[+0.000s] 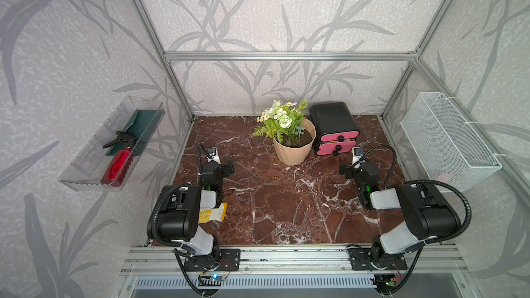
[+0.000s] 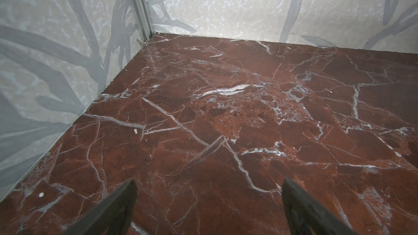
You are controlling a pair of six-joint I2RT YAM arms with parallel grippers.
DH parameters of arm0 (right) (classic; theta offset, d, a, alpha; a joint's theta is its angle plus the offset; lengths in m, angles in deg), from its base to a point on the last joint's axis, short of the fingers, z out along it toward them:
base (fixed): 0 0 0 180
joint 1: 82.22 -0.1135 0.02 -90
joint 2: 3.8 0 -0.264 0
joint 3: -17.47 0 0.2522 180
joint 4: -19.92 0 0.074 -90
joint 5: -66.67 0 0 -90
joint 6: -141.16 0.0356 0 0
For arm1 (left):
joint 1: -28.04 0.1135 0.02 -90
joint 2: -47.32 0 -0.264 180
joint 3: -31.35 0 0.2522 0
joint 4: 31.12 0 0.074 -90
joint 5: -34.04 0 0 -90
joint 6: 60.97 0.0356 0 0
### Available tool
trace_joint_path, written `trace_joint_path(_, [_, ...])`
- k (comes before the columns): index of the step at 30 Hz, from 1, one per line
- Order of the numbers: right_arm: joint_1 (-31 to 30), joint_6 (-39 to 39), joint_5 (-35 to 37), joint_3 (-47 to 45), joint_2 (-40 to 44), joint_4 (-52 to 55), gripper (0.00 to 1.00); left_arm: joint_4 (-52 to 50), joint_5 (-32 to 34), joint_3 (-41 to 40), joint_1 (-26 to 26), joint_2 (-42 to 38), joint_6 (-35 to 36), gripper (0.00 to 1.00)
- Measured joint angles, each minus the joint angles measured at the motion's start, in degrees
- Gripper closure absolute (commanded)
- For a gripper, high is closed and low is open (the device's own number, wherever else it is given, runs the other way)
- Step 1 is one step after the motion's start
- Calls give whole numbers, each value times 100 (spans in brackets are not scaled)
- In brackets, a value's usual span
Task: Take the sponge out of the drawer
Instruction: Move the storage box to the center of the board.
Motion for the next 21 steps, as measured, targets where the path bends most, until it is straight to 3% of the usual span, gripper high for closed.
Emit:
trace_joint_path(16, [76, -144, -634, 70, 0, 122, 1, 24, -83, 2, -2, 0, 42, 1])
trace_joint_path(21, [22, -96, -254, -273, 507, 138, 1, 317, 236, -391, -105, -358, 44, 1])
